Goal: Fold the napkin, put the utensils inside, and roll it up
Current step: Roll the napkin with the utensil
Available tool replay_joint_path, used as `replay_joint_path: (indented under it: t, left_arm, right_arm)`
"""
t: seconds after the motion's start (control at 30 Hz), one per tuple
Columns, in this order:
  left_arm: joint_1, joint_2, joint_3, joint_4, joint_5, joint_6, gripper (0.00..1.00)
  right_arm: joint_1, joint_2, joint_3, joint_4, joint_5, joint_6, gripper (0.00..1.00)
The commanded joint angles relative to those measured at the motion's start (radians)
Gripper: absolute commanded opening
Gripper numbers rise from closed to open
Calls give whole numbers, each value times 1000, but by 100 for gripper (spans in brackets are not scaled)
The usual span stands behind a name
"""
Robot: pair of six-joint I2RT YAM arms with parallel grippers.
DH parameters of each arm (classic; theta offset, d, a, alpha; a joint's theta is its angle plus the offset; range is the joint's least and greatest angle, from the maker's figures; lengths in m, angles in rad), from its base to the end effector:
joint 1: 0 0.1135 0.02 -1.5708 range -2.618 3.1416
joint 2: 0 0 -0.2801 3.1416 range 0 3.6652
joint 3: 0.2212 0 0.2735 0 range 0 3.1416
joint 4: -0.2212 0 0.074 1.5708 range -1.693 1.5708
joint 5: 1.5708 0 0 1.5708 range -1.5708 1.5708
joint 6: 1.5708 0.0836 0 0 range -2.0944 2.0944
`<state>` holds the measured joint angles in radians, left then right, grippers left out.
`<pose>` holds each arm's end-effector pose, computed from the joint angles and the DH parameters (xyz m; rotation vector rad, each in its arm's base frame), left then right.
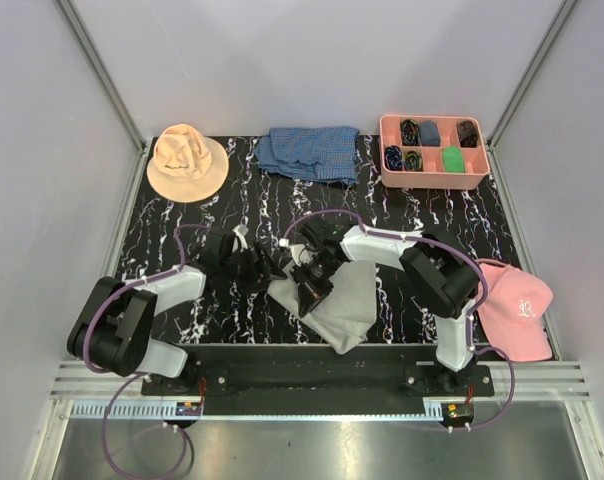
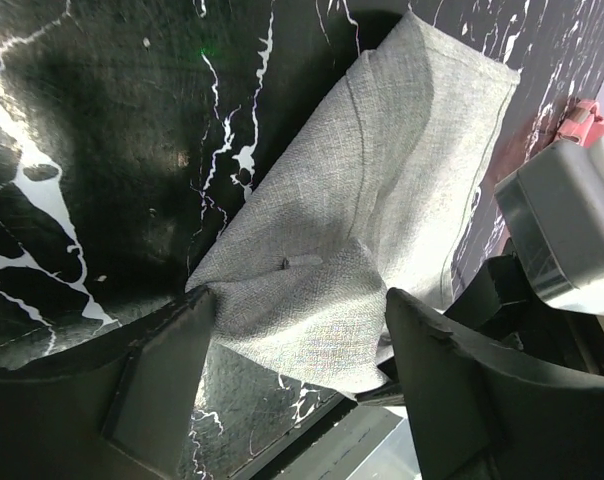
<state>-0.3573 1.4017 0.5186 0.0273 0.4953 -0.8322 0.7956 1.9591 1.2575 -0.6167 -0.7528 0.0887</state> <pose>0.2534 -0.1370 0.1101 -0.3737 2.5906 -1.0911 0.2407 0.3274 0.1156 1.1046 -2.5869 -1.1561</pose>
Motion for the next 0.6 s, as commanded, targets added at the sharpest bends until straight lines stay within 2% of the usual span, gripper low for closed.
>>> replay_joint_path:
  t: [0.0,0.13,0.27,0.3,0.37,0.43,0.53,0.57]
  left_arm:
    - [-22,-7,-15,-1,-29,-10,73]
    - [-32,6,-20,6,-35,-12,65]
    - [-37,19,-8,6,-38,-4,52]
    - [-35,23,-5,5,-37,2,46]
    - [-35,33,3,5,-35,5,40]
    - [-37,45,8,3,-29,16,30]
    - [-37,66,15,5,-15,33,15]
    - [-38,69,20,3,-9,36,13]
  right_arm:
    - [-4,12,48,-31,-53,-32,8]
    - [-4,15,45,-35,-30,-38,7]
    - [-4,17,43,-41,15,-37,8]
    - [-4,14,43,-40,23,-32,9]
    - [-4,-5,42,-41,46,-27,12]
    - [-4,-22,34,-41,61,-18,17]
    - [-4,-58,26,-41,101,0,35]
    - [-4,-81,25,-41,119,11,45]
